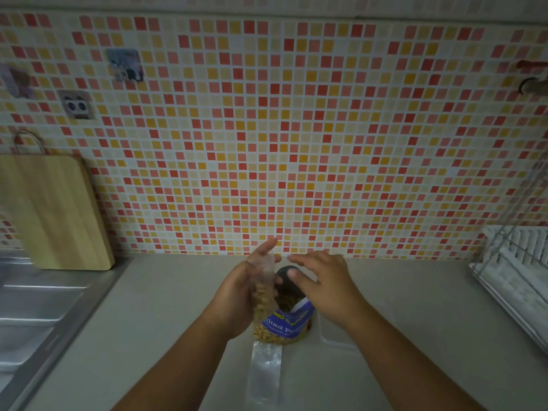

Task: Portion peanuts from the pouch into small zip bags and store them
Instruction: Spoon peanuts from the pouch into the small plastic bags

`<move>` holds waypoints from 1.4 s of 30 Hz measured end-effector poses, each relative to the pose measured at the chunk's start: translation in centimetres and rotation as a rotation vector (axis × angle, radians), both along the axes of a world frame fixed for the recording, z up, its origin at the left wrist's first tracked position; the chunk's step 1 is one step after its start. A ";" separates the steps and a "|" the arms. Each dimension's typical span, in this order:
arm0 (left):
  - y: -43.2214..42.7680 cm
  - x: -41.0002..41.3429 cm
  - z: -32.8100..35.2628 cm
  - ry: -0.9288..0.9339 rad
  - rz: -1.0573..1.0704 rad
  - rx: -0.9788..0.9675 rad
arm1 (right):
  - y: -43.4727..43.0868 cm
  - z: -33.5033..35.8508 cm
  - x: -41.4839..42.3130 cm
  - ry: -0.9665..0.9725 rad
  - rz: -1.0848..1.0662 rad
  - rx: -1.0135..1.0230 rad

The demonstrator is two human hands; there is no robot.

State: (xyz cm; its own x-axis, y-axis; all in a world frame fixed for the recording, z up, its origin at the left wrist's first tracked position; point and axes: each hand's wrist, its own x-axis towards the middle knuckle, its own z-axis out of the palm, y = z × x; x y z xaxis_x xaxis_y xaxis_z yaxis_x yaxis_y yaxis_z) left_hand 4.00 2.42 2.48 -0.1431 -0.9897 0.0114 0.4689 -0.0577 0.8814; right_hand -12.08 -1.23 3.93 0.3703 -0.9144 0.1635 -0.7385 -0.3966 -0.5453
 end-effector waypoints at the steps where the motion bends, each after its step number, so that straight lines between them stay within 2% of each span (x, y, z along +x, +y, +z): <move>1: 0.5 -0.4 -0.1 0.024 -0.070 -0.018 | 0.6 0.0 0.4 -0.228 0.034 0.117; 2: 0.6 -0.7 -0.3 0.029 -0.106 -0.020 | 1.3 0.2 0.8 -0.425 0.072 0.216; 4: 1.0 -1.3 -0.3 -0.011 -0.091 -0.008 | 2.2 0.0 1.1 -0.677 0.072 0.332; 7: 1.4 -1.2 -0.8 -0.211 0.024 -0.083 | 2.8 -0.8 0.8 -0.892 0.063 0.413; 9: 1.9 -0.8 -1.2 -0.337 0.088 -0.139 | 3.0 -1.2 -0.2 -0.958 0.084 0.455; 11: 2.4 -0.5 -2.6 -0.387 0.244 -0.077 | 3.5 -2.0 -1.6 -0.893 0.056 0.527; 14: 2.8 0.3 -6.7 -0.510 0.492 0.225 | 4.4 -5.5 -3.2 -0.698 -0.044 0.788; 15: 2.9 0.7 -8.5 -0.605 0.505 0.343 | 4.5 -7.4 -3.5 -0.640 -0.104 0.871; 17: 2.8 0.9 -11.7 -0.827 0.399 0.502 | 4.6 -10.9 -3.6 -0.560 -0.242 0.952; 20: 2.4 0.3 -14.8 -1.139 0.278 0.492 | 4.2 -14.8 -2.9 -0.580 -0.446 0.924; 23: 2.0 -0.1 -15.9 -1.294 0.270 0.414 | 3.4 -17.0 -2.2 -0.519 -0.544 0.848; 27: 2.1 0.5 -16.5 -1.256 0.287 0.390 | 3.2 -18.5 -2.1 -0.216 -0.539 0.649; 34: 2.5 1.9 -16.7 -1.270 0.257 0.266 | 3.9 -17.8 -2.0 -0.101 -0.563 0.456; 38: 2.9 3.1 -16.5 -1.232 0.224 0.190 | 4.7 -16.5 -1.6 -0.113 -0.536 0.294; 42: 3.6 3.6 -15.0 -1.072 0.183 0.089 | 5.6 -14.5 -0.1 -0.266 -0.229 0.333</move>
State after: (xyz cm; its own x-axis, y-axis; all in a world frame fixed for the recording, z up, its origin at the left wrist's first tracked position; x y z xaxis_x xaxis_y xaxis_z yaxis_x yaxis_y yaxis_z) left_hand 7.60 6.04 -12.56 0.1140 -0.9880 -0.1042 -0.5322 -0.1493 0.8333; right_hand -12.16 4.42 -10.60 0.1388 -0.9862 -0.0904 -0.6039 -0.0119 -0.7970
